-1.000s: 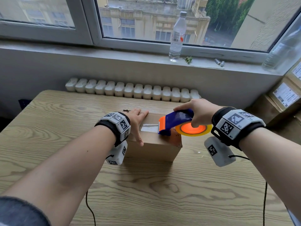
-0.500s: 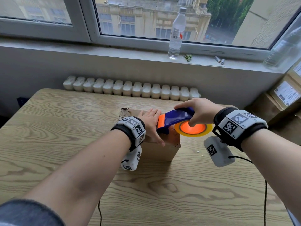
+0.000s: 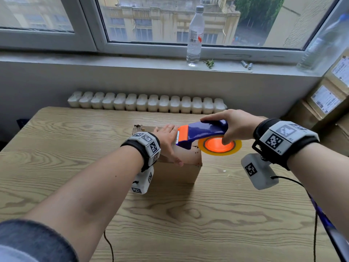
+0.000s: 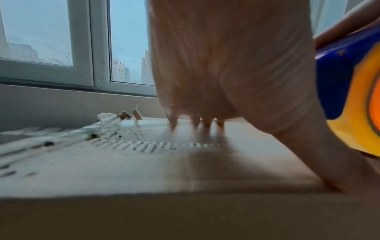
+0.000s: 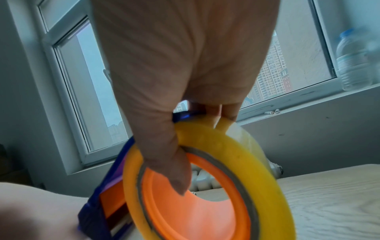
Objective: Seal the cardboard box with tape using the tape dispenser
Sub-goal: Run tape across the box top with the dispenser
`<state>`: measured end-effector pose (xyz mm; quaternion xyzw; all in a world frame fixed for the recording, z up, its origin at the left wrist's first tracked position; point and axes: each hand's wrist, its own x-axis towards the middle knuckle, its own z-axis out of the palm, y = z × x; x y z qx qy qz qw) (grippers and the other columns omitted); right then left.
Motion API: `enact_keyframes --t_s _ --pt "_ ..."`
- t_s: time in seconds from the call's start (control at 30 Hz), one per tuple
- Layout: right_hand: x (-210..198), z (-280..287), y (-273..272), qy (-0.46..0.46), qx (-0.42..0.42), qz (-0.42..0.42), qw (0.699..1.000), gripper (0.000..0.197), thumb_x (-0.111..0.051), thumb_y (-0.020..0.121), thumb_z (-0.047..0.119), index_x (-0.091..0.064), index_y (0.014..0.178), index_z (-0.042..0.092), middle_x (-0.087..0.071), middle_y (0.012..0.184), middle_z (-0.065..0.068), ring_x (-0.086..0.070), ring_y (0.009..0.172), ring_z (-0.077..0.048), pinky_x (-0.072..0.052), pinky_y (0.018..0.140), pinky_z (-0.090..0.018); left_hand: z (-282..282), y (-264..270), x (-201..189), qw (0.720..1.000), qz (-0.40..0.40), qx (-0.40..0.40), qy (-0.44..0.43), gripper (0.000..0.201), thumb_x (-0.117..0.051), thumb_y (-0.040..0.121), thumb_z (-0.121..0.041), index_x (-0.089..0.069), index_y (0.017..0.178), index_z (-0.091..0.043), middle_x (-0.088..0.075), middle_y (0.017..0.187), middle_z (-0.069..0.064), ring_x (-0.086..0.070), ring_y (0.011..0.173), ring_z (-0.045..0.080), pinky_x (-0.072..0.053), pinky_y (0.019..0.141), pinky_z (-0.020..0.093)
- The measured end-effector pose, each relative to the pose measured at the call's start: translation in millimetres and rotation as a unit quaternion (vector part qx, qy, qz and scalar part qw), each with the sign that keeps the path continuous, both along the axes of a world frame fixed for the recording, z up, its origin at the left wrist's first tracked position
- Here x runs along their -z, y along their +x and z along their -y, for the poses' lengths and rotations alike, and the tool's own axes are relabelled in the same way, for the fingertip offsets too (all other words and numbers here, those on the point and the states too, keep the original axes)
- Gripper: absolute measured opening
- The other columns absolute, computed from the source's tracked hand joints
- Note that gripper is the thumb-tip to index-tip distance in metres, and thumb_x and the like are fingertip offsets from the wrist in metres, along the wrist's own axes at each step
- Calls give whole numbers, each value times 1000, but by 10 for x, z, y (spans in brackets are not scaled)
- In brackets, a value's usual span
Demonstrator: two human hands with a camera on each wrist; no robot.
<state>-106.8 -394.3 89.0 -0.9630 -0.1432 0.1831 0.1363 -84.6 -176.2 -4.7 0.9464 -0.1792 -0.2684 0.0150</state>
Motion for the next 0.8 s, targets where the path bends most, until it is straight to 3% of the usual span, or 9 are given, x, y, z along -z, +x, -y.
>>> enact_keyframes --t_s 0.53,0.7,0.73,0.8 --pt "-35 258 -105 -12 -1 20 1000 90 -71 66 -2 -44 133 51 -45 107 12 -48 95 -14 -42 78 -26 -15 -141 -94 1000 2 -25 -11 134 -77 61 -61 8 152 -11 2 161 6 1 149 24 -2 122 45" --pt "-6 587 -136 -48 38 17 998 93 -70 61 3 -42 128 61 -48 107 12 -52 98 -17 -49 87 -37 7 -149 -87 999 14 -30 -4 135 -77 59 -62 6 152 -11 0 161 3 -4 149 24 -6 122 43" --pt "37 600 -139 -52 35 23 998 93 -69 61 4 -42 128 61 -48 105 15 -52 98 -15 -49 86 -34 14 -153 -88 999 15 -30 -2 135 -77 59 -62 6 152 -11 0 161 3 -4 149 24 -6 122 42" --pt "134 598 -129 -45 29 36 998 89 -67 65 -1 -44 133 52 -44 101 19 -46 94 -8 -43 72 -15 21 -151 -89 999 12 -30 2 135 -77 60 -62 8 152 -12 3 161 3 -2 149 24 -4 122 41"
